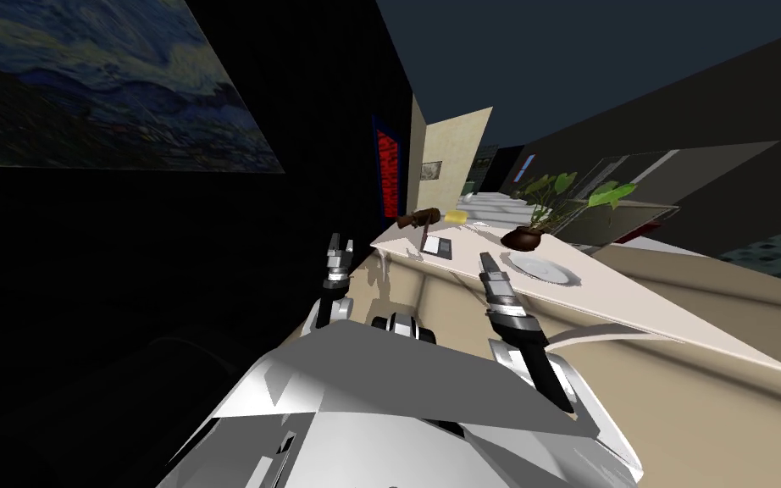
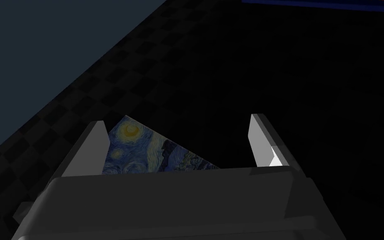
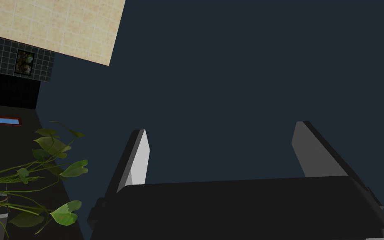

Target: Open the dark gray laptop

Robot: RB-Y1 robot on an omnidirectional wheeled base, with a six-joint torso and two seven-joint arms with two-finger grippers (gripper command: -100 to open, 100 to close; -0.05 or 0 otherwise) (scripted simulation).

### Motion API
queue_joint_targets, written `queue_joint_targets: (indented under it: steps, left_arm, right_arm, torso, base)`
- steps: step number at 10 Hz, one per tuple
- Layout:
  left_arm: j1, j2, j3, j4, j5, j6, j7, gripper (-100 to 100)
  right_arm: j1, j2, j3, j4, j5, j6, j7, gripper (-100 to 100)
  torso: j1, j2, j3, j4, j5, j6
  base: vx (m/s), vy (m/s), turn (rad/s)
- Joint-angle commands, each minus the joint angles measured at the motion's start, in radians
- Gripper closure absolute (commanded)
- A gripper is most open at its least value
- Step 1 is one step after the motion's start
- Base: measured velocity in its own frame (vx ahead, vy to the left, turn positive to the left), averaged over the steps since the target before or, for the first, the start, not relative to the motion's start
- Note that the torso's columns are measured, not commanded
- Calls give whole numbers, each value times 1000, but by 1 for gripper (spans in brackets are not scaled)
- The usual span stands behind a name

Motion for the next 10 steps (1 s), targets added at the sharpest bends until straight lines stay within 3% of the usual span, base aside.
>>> queue_joint_targets:
  steps: [1, 10]
  left_arm:
    - [0, 0, 0, 0, 0, 0, 0, 0]
    - [0, 0, 0, 0, 0, 0, 0, 0]
  right_arm:
    - [5, -41, -15, 15, 54, 76, 76, -100]
    - [24, -188, -72, 64, 219, 309, 315, -100]
  torso:
    - [-2, 0, 0, 0, 0, 0]
    - [-2, 1, 0, 0, -1, 0]
  base:
    - [109, 138, 50]
    - [107, 139, 34]
